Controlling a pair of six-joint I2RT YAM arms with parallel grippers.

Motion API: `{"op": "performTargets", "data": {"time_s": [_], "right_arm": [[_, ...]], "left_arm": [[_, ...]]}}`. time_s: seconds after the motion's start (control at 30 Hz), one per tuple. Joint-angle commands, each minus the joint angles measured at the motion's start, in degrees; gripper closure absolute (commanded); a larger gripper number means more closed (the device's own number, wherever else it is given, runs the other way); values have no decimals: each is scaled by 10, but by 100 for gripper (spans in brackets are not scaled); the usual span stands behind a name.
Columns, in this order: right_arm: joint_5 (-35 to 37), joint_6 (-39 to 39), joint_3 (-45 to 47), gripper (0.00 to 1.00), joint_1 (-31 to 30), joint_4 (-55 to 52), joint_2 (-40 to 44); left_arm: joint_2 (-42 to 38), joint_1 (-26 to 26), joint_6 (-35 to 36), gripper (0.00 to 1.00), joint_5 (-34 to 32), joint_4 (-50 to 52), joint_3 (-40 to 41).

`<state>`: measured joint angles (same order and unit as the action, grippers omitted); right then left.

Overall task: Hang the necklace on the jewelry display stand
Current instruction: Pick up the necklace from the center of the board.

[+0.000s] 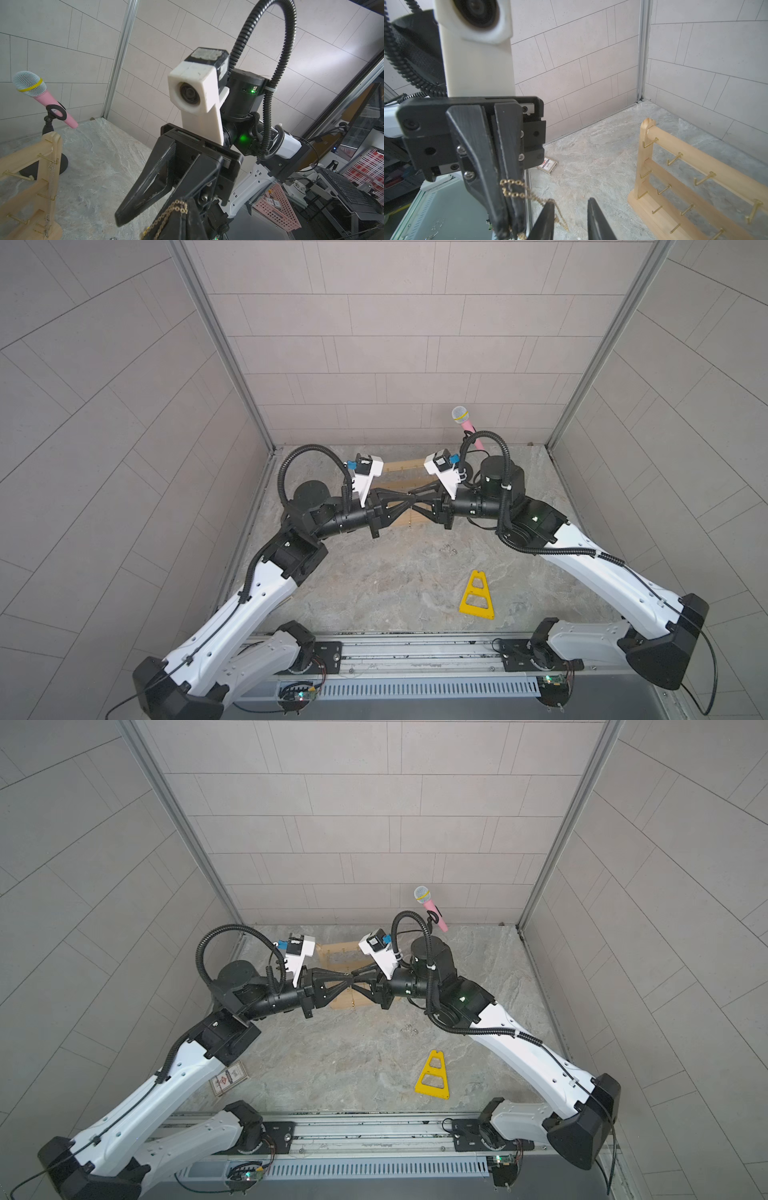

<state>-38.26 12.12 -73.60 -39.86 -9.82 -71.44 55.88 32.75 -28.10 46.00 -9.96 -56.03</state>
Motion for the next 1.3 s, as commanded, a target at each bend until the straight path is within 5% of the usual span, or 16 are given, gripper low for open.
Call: {"op": "performTargets", "data": {"time_s": [0.0,0.13,0.57,1.27], "right_arm": [[3,1,-10,66,-7,28,-1],[11,4,-8,67,-9,36,-3],[-1,37,28,100,-8,103,12],[66,90,64,100,-8,173,45]], "left_arm": [[-5,-3,3,99,1,-15,-11],[-6,-3,3,99,2,-14,-11],[-10,-4,5,98,-8,-10,-5],[-16,-19,-10,88,-20,-23,22]]}}
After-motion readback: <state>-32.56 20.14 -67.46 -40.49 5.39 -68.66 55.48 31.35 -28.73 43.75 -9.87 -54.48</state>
